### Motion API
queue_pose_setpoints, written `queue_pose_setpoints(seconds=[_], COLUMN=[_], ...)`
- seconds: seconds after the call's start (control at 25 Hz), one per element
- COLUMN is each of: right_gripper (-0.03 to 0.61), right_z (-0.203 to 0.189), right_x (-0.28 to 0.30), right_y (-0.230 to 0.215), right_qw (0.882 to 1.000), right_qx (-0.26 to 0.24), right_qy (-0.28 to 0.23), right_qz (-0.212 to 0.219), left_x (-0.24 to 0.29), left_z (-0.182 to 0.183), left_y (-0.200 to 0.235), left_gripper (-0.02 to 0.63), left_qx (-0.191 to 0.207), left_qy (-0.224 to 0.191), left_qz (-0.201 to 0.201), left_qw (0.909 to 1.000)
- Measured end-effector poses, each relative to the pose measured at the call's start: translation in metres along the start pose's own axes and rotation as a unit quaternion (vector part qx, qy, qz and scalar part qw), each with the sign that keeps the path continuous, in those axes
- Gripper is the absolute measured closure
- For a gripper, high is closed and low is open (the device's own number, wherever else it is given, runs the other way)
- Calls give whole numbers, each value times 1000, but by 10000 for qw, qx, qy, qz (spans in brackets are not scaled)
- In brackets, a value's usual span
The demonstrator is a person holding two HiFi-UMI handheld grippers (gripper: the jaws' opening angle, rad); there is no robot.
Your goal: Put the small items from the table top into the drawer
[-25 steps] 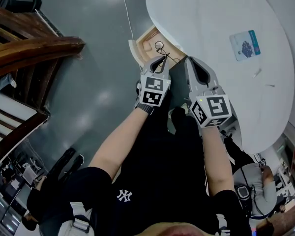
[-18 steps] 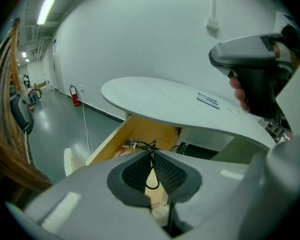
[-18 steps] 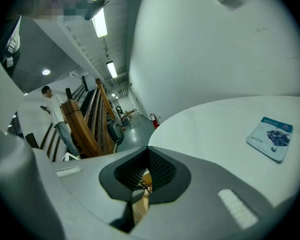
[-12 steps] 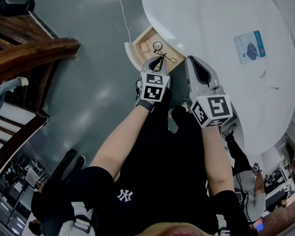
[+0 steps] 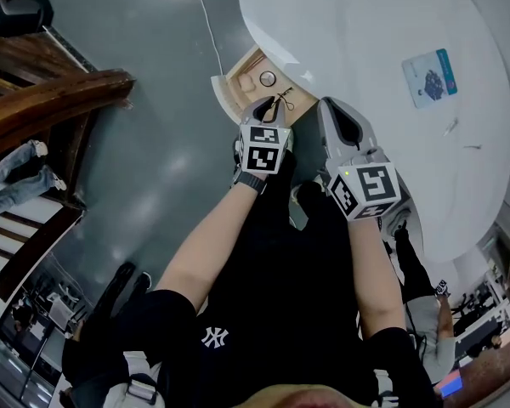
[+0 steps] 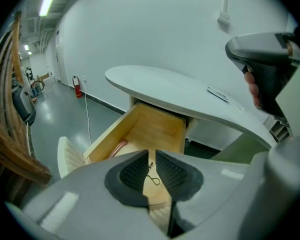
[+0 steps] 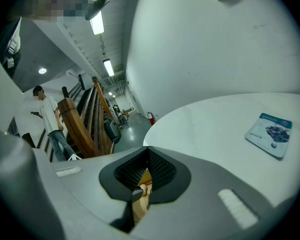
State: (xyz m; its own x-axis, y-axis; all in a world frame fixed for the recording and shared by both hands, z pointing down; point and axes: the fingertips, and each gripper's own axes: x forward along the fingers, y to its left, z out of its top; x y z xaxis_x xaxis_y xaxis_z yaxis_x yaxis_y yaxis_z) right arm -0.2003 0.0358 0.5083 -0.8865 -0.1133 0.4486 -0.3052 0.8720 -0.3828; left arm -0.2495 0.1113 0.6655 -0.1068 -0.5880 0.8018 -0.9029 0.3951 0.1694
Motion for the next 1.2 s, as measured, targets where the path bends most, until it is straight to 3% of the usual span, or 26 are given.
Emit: queue_pose_setpoints(seconds=[0.28,0.68,0.96,1.2], right_gripper=[555,555,555,555], right_z=[22,63,82,91], right_x=[-26,-96,-150,-190], right_y=[3,-15,-37,-56], right_qw=[9996,9953,9876,9784], right_qx=[31,68,49,61], right_qy=[-182,-644,-981,-1198], right_qz=[-209,-726,-1221,-1681], left_x=[-30,-68,-89,-93], left_z=[37,108,148,163], left_y=[-19,-97,-172,-231], left_gripper=[581,612,612,611], left_qx=[170,732,1228,2113], left_qy=[-346,-873,-1280,-1513], left_qz=[-169,-764,-1394,-1844], left_qw=[9991,9905,9742,9479])
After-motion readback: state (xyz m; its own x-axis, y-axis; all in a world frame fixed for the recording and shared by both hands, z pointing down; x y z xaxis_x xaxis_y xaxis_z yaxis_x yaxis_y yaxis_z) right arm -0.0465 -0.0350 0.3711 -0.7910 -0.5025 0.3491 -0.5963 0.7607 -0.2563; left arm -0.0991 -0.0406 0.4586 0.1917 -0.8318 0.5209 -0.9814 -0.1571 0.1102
